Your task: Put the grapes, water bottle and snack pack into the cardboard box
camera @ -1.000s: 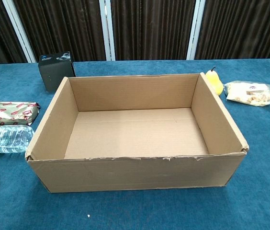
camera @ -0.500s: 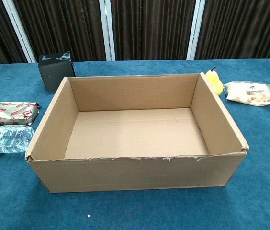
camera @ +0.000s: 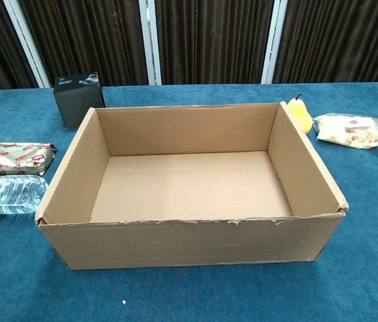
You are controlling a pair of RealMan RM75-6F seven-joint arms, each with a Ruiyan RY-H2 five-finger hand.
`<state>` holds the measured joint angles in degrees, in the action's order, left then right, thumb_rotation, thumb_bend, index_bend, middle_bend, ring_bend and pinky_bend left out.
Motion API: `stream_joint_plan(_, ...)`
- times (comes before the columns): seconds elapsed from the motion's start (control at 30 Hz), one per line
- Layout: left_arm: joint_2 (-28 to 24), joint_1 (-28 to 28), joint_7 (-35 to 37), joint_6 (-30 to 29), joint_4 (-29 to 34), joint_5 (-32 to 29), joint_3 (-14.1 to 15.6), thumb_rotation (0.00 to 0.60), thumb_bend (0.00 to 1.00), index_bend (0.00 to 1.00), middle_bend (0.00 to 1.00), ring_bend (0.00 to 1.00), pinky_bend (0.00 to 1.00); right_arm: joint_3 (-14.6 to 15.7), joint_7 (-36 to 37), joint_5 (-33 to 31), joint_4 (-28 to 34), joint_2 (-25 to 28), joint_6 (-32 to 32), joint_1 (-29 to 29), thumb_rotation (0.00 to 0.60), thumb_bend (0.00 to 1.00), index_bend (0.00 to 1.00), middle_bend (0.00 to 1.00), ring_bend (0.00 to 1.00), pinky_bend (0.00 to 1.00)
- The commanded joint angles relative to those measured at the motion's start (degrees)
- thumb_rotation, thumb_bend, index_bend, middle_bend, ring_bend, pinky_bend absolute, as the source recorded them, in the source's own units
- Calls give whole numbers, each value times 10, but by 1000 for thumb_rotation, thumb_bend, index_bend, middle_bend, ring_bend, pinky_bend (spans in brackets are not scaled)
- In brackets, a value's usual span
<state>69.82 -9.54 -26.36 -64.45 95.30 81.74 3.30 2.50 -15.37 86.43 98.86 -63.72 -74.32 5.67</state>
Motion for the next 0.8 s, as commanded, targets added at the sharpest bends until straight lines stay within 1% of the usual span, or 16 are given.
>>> stream_joint_plan(0.03,23,-8,-32,13,-17,-22,-1,600,59,275,147,139,169,-5,-3,-15,-4,-3,10,5,600,0,0,0,0,0)
stream_joint_plan(0.1,31,-10,-44,13,-27,-29,-2,600,63,280,147,139,169,-8,-6,-25,-4,-4,15,7,600,0,0,0,0,0)
stream_joint_plan(0.23,43,-17,-42,20,-52,-38,-5,600,79,286,157,144,168,-11,-14,-37,-5,-6,15,7,600,0,0,0,0,0)
stream_joint_plan(0.3,49,-23,-41,28,-66,-42,-6,600,127,308,175,155,176,-13,-18,-45,-4,-6,17,7,600,0,0,0,0,0)
stream_joint_plan(0.37,57,-29,-34,31,-82,-44,-10,600,205,373,225,191,213,-16,-25,-54,-4,-8,18,8,600,0,0,0,0,0)
stream_joint_plan(0.43,66,-32,-23,27,-96,-38,-14,600,347,515,350,288,310,-19,-30,-63,-5,-9,21,10,600,0,0,0,0,0)
stream_joint_plan(0.47,72,-33,-13,21,-106,-31,-16,600,399,568,398,328,349,-20,-33,-68,-5,-11,23,11,600,0,0,0,0,0)
stream_joint_plan(0.53,87,-34,17,-2,-127,-8,-21,600,550,715,520,429,452,-23,-41,-77,-7,-14,27,14,600,0,0,0,0,0)
stream_joint_plan(0.6,98,-33,42,-24,-146,11,-24,600,659,804,591,477,500,-25,-46,-85,-9,-17,31,16,600,0,0,0,0,0)
stream_joint_plan(0.67,111,-34,64,-45,-167,31,-25,600,721,853,634,507,515,-27,-51,-94,-11,-19,34,19,600,0,0,0,0,0)
stream_joint_plan(0.7,114,-33,71,-52,-173,37,-25,600,734,865,642,517,518,-27,-52,-96,-12,-20,35,19,600,0,0,0,0,0)
stream_joint_plan(0.8,120,-31,109,-84,-184,68,-21,600,740,873,644,521,519,-29,-57,-104,-13,-22,38,22,600,0,0,0,0,0)
